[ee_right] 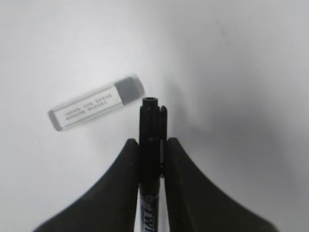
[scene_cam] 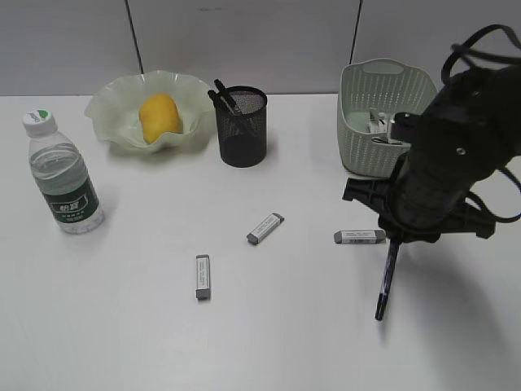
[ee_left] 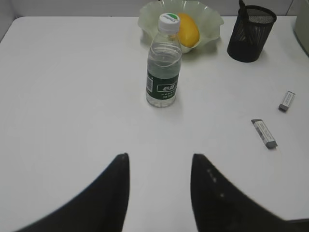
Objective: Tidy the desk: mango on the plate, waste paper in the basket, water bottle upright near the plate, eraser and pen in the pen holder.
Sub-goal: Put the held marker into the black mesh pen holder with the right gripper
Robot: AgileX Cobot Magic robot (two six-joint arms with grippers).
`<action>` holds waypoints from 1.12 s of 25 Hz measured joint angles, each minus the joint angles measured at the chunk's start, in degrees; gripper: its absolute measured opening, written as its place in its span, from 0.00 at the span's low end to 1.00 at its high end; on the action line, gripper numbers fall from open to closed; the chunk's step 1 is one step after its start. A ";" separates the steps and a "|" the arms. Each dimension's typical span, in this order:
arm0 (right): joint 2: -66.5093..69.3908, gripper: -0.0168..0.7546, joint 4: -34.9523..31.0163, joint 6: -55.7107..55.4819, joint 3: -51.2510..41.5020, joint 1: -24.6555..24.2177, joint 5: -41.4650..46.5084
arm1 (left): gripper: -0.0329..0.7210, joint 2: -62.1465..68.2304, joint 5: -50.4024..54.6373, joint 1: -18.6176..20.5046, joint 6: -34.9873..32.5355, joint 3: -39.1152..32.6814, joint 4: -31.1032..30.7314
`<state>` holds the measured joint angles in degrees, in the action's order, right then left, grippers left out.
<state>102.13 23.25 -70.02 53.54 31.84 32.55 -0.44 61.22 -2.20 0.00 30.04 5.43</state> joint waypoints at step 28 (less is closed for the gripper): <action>7.64 0.20 37.62 4.61 32.62 0.00 -39.32 | 0.70 0.00 -0.05 0.00 0.00 0.00 0.02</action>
<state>109.78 60.87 -65.42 86.17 31.84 -6.77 -0.44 61.17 -2.20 0.00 30.04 5.45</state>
